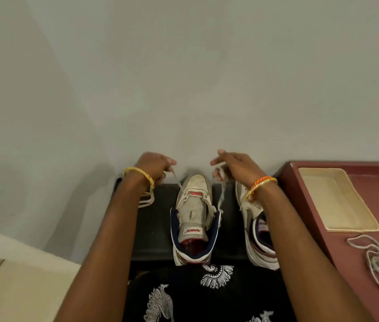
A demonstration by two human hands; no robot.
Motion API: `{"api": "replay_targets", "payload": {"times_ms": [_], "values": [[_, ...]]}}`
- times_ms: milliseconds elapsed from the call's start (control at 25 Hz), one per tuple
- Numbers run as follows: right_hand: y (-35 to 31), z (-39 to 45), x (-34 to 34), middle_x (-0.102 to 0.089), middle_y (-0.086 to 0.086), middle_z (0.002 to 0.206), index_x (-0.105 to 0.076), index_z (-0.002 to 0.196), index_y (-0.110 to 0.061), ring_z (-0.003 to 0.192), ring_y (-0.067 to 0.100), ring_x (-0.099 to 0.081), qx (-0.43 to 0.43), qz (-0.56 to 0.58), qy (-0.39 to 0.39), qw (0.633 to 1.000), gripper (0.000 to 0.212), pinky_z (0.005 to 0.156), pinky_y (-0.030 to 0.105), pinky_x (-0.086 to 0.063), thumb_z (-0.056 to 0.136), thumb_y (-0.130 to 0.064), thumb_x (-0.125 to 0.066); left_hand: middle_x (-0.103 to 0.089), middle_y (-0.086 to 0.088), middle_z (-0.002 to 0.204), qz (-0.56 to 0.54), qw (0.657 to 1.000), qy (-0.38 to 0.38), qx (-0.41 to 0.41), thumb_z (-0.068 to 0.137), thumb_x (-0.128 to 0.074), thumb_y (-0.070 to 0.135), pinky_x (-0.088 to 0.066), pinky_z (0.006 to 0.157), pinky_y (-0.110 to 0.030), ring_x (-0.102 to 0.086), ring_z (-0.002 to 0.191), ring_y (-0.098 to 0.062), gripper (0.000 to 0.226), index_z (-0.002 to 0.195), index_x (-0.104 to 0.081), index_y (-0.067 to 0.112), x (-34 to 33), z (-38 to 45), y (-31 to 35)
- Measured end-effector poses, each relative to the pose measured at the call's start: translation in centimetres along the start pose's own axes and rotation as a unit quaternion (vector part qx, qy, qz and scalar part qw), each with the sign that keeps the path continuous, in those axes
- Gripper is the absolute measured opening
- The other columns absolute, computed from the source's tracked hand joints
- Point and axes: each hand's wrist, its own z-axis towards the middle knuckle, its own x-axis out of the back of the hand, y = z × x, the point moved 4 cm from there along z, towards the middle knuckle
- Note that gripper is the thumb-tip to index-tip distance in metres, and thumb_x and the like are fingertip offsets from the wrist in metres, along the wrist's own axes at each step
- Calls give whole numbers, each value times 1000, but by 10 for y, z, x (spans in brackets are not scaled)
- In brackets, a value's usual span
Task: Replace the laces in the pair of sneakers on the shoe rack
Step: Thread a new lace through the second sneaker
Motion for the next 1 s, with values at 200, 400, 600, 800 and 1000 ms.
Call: {"api": "replay_targets", "payload": {"times_ms": [200, 400, 600, 800, 1000], "values": [[-110, -48, 16, -67, 5, 78, -66, 100, -5, 60, 9, -60, 89, -77, -26, 993, 15, 70, 23, -53, 92, -6, -52, -60, -3, 76, 21, 999, -18, -47, 97, -40, 3, -39, 39, -13, -43, 51, -8, 26, 102, -65, 5, 36, -66, 96], [-177, -82, 34, -65, 5, 74, -67, 94, -7, 56, 14, -58, 141, 38, -1, 989, 12, 64, 26, -55, 89, -4, -57, -55, 1, 71, -41, 994, -42, -92, 98, -37, 3, -35, 41, -14, -41, 39, -3, 26, 103, -63, 3, 62, -114, 159], [-206, -101, 41, -67, 2, 76, -68, 95, -7, 53, 11, -50, 217, -11, 46, 975, 19, 55, 22, -48, 90, -2, -50, -59, 2, 72, -35, 991, -8, -129, 95, -41, 6, -29, 36, -13, -35, 34, -3, 24, 97, -65, 7, 74, -140, 185], [-135, -72, 37, -66, 4, 74, -71, 81, -9, 68, 9, -57, 210, -136, 163, 954, 14, 62, 20, -40, 84, -15, -59, -67, -10, 80, 37, 987, 110, -113, 83, -59, 5, -49, 51, -18, -57, 48, -13, 12, 89, -69, 3, 57, -83, 107], [-22, -22, 1, -66, 5, 85, -67, 84, -11, 86, 22, -62, 55, -254, 103, 960, 12, 73, 24, -44, 81, -21, -61, -65, -11, 116, 199, 978, 55, -42, 85, -56, 4, -46, 96, -31, -60, 108, -28, 27, 110, -67, 9, -5, -14, -11]]}}
